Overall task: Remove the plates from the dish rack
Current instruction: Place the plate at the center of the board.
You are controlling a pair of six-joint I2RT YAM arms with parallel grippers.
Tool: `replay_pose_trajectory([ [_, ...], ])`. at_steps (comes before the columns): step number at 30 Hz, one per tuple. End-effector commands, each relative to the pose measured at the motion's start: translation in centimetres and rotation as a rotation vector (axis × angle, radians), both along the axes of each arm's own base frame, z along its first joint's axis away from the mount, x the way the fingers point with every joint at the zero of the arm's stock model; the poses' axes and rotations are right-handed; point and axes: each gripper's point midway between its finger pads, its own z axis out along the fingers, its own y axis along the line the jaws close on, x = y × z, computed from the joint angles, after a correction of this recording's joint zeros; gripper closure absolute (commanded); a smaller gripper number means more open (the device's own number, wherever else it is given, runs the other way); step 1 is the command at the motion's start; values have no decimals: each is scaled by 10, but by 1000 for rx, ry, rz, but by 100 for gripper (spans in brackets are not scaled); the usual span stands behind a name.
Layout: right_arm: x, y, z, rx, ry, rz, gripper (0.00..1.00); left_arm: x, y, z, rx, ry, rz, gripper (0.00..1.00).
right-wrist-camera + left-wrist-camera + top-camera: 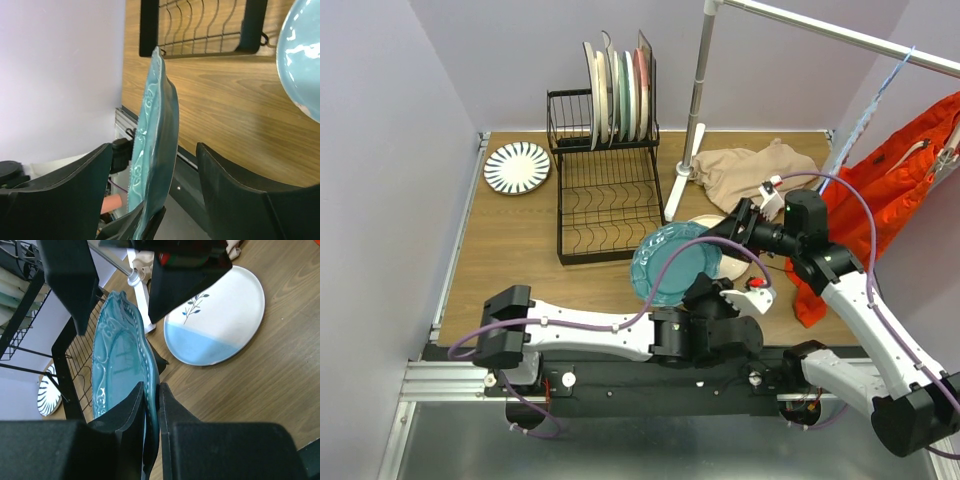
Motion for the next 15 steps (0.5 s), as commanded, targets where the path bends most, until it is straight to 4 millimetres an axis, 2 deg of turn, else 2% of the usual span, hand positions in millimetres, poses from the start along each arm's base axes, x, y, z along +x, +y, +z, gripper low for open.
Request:
replay_pose_trajectory([
  [1, -11, 1, -28, -26, 34, 42, 29, 6, 4, 31, -7, -111, 101, 100],
  [4, -15, 1, -40, -33, 53, 50, 39, 5, 0, 27, 2, -109, 97, 100],
  [9, -17, 1, -44, -30, 60, 52, 51, 7, 1, 16, 74, -133, 105, 100],
  [12, -18, 1, -40, -23, 46, 50, 68, 6, 0, 5, 121, -138, 107, 100],
  [13, -18, 1, -39, -18, 41, 52, 81, 5, -2, 2, 107, -130, 111, 100],
  [15, -19, 2, -35, -8, 34, 53, 95, 4, -2, 0, 107, -124, 112, 100],
])
